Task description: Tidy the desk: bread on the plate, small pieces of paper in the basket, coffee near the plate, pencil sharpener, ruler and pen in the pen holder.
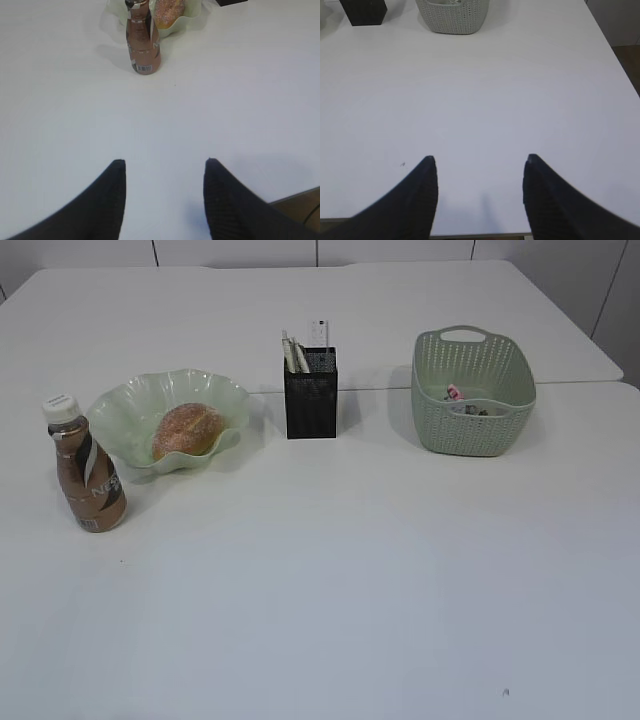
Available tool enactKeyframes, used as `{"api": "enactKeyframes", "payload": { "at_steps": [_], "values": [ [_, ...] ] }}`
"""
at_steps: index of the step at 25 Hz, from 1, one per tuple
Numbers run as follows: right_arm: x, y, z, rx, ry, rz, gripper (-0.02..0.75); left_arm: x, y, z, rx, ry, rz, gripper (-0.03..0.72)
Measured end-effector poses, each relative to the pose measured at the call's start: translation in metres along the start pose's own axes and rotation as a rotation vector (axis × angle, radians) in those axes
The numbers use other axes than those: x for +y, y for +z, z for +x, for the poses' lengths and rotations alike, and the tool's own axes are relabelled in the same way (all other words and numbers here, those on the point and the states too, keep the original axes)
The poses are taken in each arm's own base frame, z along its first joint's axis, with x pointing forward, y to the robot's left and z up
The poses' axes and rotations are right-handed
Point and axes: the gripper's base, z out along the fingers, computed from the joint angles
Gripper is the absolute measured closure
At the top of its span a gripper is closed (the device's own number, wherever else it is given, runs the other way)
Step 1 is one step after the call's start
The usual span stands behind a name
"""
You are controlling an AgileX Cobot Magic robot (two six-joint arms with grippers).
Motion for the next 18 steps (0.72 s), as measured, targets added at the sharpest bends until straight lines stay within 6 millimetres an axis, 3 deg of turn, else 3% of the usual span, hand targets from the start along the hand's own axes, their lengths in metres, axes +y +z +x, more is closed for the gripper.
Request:
{"api": "enactKeyframes", "payload": {
  "at_steps": [18],
  "values": [
    [0.0, 0.0, 0.0, 0.0, 0.0, 0.0, 0.3, 0.0, 0.0, 0.0, 0.0, 0.0, 0.0, 0.361]
  ]
}}
